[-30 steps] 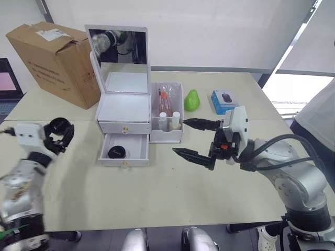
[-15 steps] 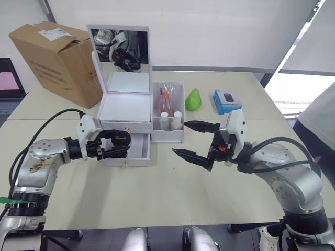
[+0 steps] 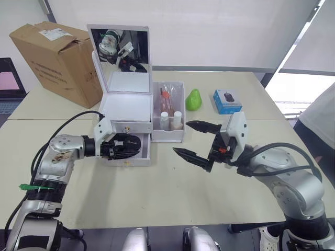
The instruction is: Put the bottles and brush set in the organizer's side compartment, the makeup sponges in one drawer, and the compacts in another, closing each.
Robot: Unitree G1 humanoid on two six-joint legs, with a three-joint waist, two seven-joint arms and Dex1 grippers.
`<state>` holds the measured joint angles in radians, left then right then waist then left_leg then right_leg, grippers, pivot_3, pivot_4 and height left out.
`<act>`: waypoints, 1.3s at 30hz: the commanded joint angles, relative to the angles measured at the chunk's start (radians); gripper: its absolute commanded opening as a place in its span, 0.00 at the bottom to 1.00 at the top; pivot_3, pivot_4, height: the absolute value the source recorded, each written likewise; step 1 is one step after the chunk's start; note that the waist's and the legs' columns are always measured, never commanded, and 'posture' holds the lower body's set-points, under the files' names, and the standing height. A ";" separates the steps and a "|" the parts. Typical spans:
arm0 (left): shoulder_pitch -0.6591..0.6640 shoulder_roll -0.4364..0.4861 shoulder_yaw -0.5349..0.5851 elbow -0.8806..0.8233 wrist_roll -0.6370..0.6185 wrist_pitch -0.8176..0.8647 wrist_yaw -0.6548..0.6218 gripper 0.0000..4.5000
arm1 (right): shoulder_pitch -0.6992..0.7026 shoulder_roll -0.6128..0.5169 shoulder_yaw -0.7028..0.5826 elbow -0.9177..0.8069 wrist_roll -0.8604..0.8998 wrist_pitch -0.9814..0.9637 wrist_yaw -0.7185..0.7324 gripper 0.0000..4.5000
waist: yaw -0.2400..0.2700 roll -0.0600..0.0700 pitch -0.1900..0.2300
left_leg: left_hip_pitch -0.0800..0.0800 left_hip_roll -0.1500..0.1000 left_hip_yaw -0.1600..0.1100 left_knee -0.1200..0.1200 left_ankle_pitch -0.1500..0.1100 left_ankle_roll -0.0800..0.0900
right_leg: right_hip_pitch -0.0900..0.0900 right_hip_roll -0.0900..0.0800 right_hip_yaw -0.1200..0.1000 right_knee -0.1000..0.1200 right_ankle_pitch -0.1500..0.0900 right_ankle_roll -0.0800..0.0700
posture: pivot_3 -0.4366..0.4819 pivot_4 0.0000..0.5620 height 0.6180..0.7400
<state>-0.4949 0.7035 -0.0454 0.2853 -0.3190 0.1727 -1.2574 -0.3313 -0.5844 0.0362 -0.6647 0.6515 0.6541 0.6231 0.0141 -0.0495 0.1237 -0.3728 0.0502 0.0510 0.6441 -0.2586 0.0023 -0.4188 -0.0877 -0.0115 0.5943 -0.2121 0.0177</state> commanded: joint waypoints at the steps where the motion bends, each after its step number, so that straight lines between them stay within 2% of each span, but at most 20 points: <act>1: -0.029 -0.009 0.001 -0.005 0.010 -0.015 0.001 0.65 | 0.002 -0.002 -0.024 -0.038 0.013 0.000 -0.015 1.00 | -0.001 0.000 0.000 | 0.000 0.000 0.000 0.000 0.000 0.000 | 0.000 0.000 0.000 0.000 0.000 0.000 | 0.48 0.27 1.00; 15: -0.032 -0.025 -0.004 0.004 0.041 0.006 0.023 0.65 | 0.009 -0.004 -0.031 -0.051 0.020 0.009 -0.029 1.00 | 0.000 0.000 0.000 | 0.000 0.000 0.000 0.000 0.000 0.000 | 0.000 0.000 0.000 0.000 0.000 0.000 | 0.48 0.27 1.00; 17: -0.031 -0.028 0.000 0.002 0.041 0.012 0.032 0.81 | 0.009 -0.004 -0.031 -0.051 0.022 0.009 -0.029 1.00 | 0.000 0.000 0.000 | 0.000 0.000 0.000 0.000 0.000 0.000 | 0.000 0.000 0.000 0.000 0.000 0.000 | 0.48 0.27 1.00; 20: -0.031 -0.028 0.008 -0.005 0.035 0.030 0.043 1.00 | 0.010 -0.006 -0.032 -0.050 0.023 0.009 -0.028 1.00 | 0.000 0.000 0.000 | 0.000 0.000 0.000 0.000 0.000 0.000 | 0.000 0.000 0.000 0.000 0.001 0.001 | 0.48 0.27 1.00; 28: -0.024 0.013 0.058 -0.034 -0.005 0.109 0.025 1.00 | 0.014 -0.005 -0.031 -0.045 0.019 0.007 -0.027 1.00 | -0.001 0.000 0.000 | 0.000 0.000 -0.001 0.000 0.000 0.000 | 0.000 0.001 0.000 0.000 0.002 0.003 | 0.48 0.27 1.00; 35: 0.069 0.106 0.177 -0.195 -0.172 0.310 -0.024 1.00 | 0.024 -0.007 -0.035 -0.047 0.020 0.009 -0.029 1.00 | -0.003 0.000 0.000 | 0.001 0.000 -0.001 0.000 0.000 0.000 | 0.000 0.001 0.000 0.000 0.001 0.002 | 0.48 0.27 1.00; 36: 0.095 0.125 0.208 -0.217 -0.200 0.334 -0.028 0.91 | 0.026 -0.006 -0.035 -0.047 0.020 0.008 -0.029 1.00 | -0.003 0.001 0.000 | 0.001 0.000 -0.001 0.000 0.000 0.000 | 0.000 0.001 0.000 0.000 0.000 0.000 | 0.48 0.27 1.00; 39: 0.154 0.171 0.254 -0.258 -0.239 0.376 -0.042 0.74 | 0.026 -0.004 -0.032 -0.044 0.019 0.007 -0.029 1.00 | -0.003 0.002 0.001 | 0.002 0.001 -0.001 0.000 0.000 0.000 | 0.000 0.001 0.000 0.000 0.000 0.000 | 0.48 0.27 1.00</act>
<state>-0.3416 0.8496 0.1726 0.0679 -0.5225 0.5327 -1.2836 -0.2980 -0.5859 0.0251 -0.6796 0.6524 0.6625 0.5974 0.0115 -0.0475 0.1247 -0.3706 0.0511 0.0500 0.6442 -0.2585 0.0025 -0.4184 -0.0870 -0.0114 0.5948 -0.2122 0.0179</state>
